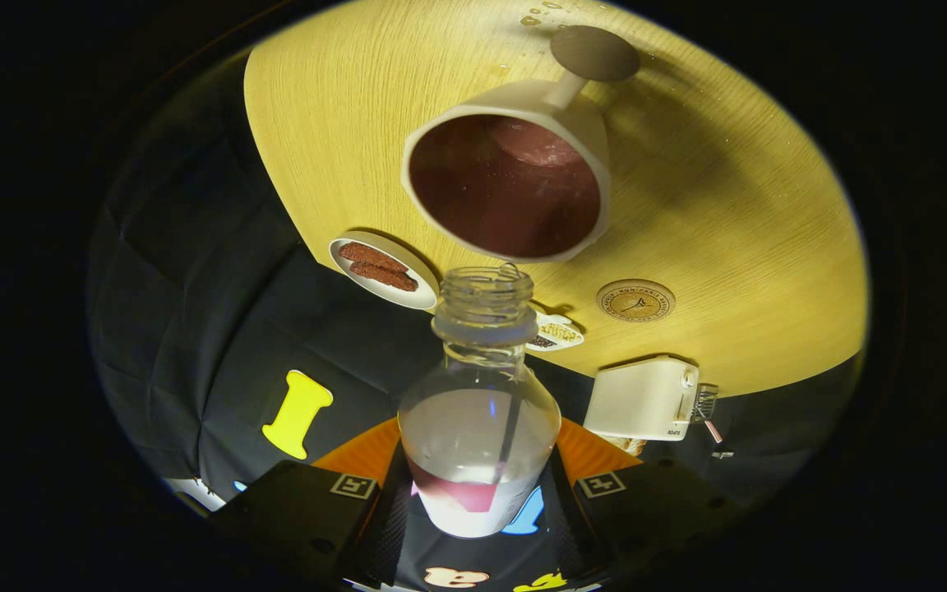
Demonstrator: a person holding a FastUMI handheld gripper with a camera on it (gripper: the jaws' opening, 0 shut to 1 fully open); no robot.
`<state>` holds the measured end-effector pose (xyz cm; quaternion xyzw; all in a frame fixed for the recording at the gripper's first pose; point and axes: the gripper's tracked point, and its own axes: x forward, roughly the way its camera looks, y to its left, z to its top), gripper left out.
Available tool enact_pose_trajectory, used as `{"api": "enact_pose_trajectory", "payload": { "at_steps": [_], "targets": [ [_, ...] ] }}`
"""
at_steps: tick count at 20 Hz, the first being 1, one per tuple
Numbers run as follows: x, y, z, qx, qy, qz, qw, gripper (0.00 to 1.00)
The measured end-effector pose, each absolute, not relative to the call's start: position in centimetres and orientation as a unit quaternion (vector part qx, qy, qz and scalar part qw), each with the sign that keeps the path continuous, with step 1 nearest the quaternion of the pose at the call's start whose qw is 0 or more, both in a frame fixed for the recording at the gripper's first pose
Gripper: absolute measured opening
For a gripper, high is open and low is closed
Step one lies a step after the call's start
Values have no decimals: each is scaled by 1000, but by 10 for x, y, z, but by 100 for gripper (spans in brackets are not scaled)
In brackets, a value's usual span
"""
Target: Take the bottle from table, then pour the juice into the cup, finally place the bottle on the coaster
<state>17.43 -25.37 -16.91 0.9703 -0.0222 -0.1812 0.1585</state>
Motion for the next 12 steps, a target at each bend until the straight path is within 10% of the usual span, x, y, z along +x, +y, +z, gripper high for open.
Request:
{"api": "enact_pose_trajectory", "payload": {
  "at_steps": [12],
  "targets": [
    [171,-251,-174,958,-35,-192,209,73]
  ]
}}
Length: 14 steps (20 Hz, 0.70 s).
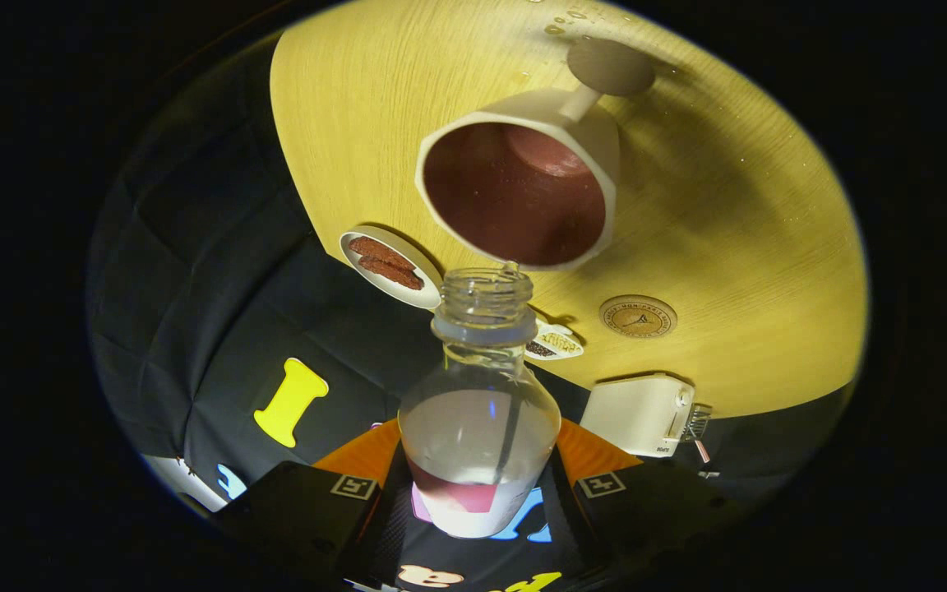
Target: Take the bottle from table, then pour the juice into the cup, finally place the bottle on the coaster
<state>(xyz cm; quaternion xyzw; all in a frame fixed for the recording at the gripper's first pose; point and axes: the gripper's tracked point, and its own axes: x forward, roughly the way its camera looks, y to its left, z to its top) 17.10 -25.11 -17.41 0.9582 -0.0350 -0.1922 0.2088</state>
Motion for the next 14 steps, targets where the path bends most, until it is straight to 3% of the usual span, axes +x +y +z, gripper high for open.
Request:
{"api": "enact_pose_trajectory", "payload": {
  "at_steps": [8,10,14],
  "targets": [
    [177,-245,-179,943,-50,-206,257,73],
    [175,-238,-179,925,-54,-221,304,73],
    [173,-199,-173,861,-28,-237,449,73]
  ]
}}
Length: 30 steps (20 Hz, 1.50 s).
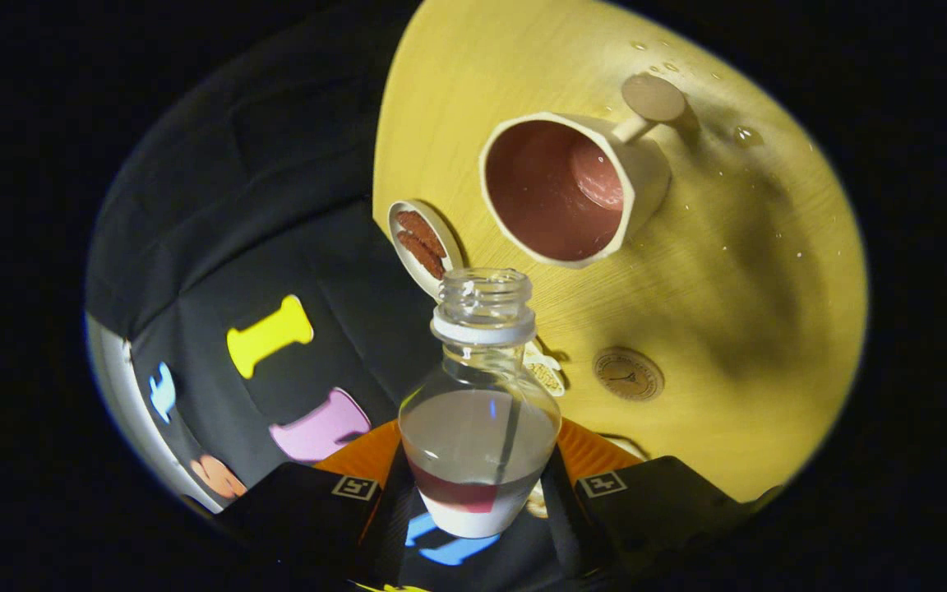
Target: Take the bottle from table, then pour the juice into the cup, finally place the bottle on the coaster
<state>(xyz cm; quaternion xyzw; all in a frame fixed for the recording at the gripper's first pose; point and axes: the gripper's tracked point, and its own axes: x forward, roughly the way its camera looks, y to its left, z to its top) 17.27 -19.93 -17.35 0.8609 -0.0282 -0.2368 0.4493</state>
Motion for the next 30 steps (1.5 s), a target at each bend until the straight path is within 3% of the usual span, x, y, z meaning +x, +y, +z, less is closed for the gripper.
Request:
{"api": "enact_pose_trajectory", "payload": {
  "at_steps": [3,9,12,23,30],
  "targets": [
    [167,-161,-160,822,-13,-221,525,73],
    [152,-90,-146,654,62,-161,737,73],
    [142,-70,-153,562,97,-137,810,73],
    [146,-60,-187,292,137,-110,940,73],
    [192,-58,-180,103,108,-105,983,73]
  ]
}}
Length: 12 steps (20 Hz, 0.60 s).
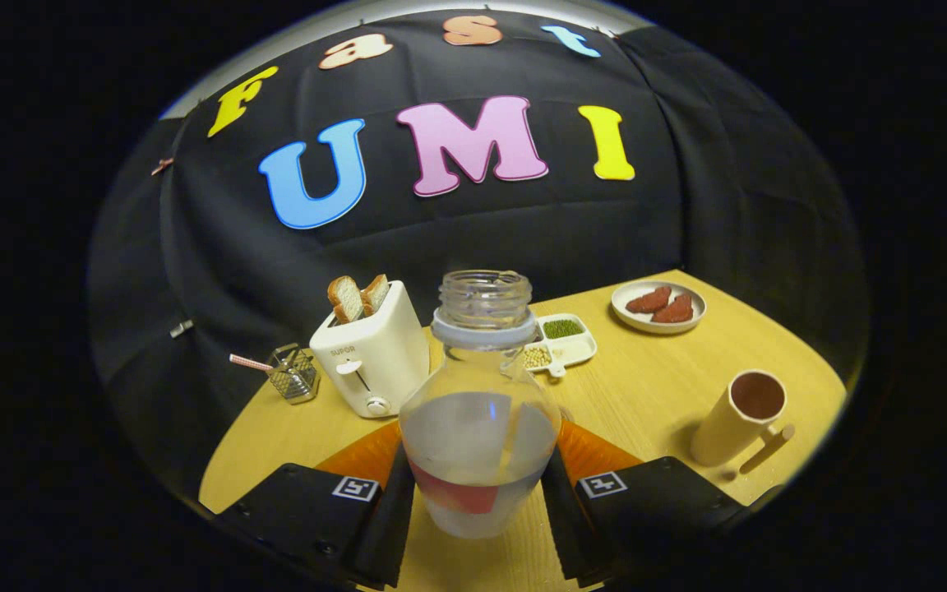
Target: Take the bottle from table, then pour the juice into the cup, finally place the bottle on the coaster
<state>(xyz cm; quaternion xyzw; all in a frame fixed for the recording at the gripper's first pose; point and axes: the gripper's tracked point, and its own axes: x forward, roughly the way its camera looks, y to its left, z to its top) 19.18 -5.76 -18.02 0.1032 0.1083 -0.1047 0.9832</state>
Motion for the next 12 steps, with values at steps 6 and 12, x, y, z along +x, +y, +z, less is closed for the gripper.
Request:
{"api": "enact_pose_trajectory", "payload": {
  "at_steps": [6,12],
  "targets": [
    [228,-77,-181,11,81,-140,987,73],
    [259,-97,-191,-37,64,-161,984,73]
  ]
}}
